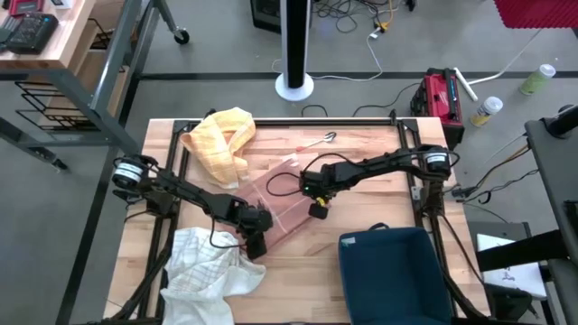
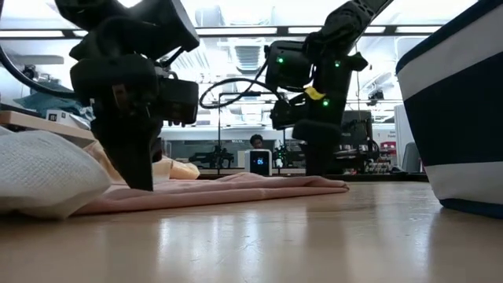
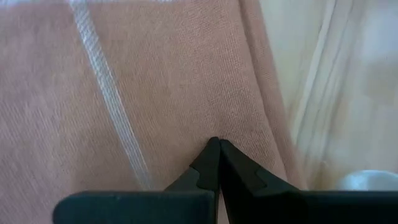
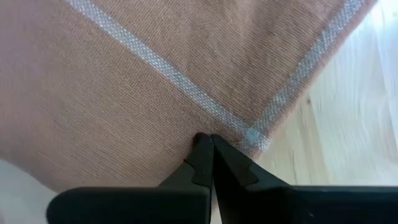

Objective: Fold towel
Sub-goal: Fold the brown towel

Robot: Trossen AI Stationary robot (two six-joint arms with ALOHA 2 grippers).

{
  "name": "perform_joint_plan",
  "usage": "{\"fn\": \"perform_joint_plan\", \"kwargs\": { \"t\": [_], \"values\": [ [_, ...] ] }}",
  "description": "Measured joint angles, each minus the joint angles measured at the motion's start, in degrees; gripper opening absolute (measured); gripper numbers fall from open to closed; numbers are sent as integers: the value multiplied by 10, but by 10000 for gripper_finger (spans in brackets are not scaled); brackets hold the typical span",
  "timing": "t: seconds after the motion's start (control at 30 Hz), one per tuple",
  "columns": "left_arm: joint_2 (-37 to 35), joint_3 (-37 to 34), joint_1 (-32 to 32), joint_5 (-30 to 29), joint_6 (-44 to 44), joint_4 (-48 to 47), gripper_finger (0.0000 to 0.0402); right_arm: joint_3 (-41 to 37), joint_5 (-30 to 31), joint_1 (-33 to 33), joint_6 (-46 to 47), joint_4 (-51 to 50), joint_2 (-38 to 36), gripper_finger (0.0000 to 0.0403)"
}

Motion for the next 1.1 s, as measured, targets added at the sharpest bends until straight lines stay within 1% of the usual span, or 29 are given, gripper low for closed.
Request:
{"fn": "perform_joint_plan", "kwargs": {
  "t": [0.07, 0.23, 0.37, 0.43, 0.53, 0.63, 0.73, 0.8, 0.9, 0.97, 1.1],
  "values": [
    [-2, 1, 0, 1, 1, -11, 0, -1, 0, 0, 0, -11, -5, 0],
    [-22, -2, -2, 29, 3, -76, 0, -3, -16, -2, -11, -36, -38, 0],
    [-51, -2, -2, 33, 7, -92, 0, -4, -25, -6, -18, -39, -67, 0],
    [-66, -2, -2, 31, 8, -82, 0, -4, -33, -13, -14, -31, -72, 0],
    [-81, -2, -2, 9, 14, -67, 0, -6, -46, -24, -1, -7, -73, 0],
    [-89, -2, -1, -40, 42, -39, 0, -6, -52, -31, 23, 21, -71, 0],
    [-77, -2, 5, -98, 87, -26, 0, -5, -52, -38, 41, 47, -65, 0],
    [-62, -2, 16, -117, 101, -27, 0, -4, -50, -41, 42, 50, -65, 0],
    [-30, -2, 35, -118, 110, -14, 0, -3, -52, -42, 43, 75, -65, 10],
    [-5, -1, 43, -115, 115, 12, 0, -3, -53, -43, 43, 77, -63, 23],
    [29, 3, 49, -73, 118, 30, 0, -9, -53, -44, 49, 77, -62, 66]
  ]
}}
